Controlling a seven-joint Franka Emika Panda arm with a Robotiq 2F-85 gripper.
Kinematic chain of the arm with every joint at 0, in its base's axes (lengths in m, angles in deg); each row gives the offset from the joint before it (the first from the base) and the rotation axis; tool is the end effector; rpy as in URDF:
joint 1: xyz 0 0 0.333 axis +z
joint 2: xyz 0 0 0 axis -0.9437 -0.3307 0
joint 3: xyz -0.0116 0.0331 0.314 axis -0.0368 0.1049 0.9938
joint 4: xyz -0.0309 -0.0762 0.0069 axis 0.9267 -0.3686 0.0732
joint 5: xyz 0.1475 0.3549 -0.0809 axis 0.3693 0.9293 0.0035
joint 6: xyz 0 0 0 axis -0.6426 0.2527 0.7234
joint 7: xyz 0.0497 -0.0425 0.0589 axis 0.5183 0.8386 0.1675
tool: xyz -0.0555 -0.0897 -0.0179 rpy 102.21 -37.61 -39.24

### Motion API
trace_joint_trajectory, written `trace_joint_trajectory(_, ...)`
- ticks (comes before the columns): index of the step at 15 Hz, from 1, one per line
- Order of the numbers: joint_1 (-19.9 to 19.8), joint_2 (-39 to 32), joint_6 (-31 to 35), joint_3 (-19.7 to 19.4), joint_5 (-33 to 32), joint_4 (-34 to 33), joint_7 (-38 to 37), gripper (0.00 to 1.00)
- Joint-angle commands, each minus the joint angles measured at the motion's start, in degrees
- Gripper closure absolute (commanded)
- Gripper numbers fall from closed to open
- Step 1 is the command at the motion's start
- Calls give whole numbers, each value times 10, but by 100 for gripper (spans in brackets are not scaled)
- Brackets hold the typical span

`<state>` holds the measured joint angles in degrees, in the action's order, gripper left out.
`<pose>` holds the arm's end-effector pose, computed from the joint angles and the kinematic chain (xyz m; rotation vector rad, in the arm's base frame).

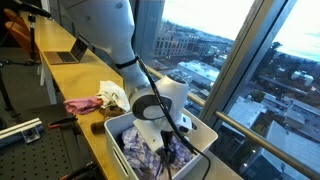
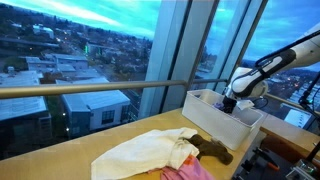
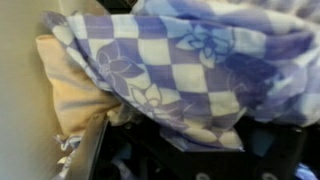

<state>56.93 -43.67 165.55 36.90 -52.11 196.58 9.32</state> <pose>0.5898 -0.1903 0.1468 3.0703 -0.0496 0.0524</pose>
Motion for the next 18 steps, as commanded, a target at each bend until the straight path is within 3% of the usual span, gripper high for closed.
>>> trace_joint_trajectory(1,-9,49,-6,3,9,27,-5,79)
trace_joint_trajectory(4,-12,107,-4,4,16,63,-9,100)
trace_joint_trajectory(11,17,283,-24,19,51,98,-15,98)
trace_joint_trajectory(18,110,413,-36,48,26,80,-51,98)
